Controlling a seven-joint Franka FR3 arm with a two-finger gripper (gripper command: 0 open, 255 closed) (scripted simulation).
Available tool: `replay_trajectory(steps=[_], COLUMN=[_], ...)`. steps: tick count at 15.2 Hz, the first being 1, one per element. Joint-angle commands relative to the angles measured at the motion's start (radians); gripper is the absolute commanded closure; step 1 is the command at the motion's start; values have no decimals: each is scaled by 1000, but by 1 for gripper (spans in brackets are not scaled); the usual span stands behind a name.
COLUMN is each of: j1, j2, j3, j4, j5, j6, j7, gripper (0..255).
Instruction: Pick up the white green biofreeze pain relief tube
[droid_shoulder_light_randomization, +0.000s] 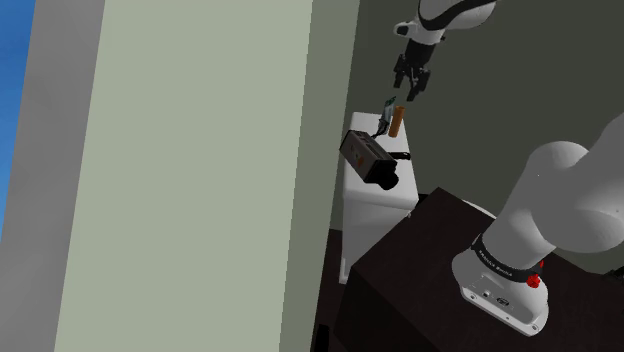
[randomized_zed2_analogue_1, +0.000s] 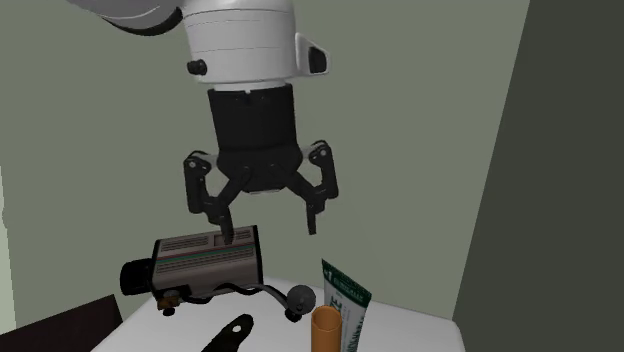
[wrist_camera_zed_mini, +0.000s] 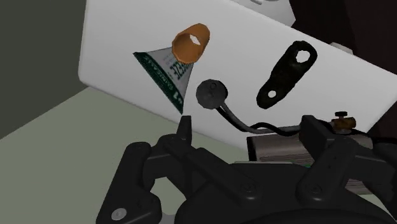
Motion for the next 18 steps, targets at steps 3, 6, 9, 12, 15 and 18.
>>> replay_trajectory(steps=[3,6,9,12,15,18], j1=[70,67,62,57,58,58], j2=[216,327,349,373,374,373], j3=[-102,-111,-108,-106,-105,-105], j4=[120,172,149,129,121,121], j5=[154,250,271,296,297,296], j6=[47,66,103,139,146,146], j7=[-329,-481,-497,-516,-516,-516], gripper=[0,0,0,0,255,255])
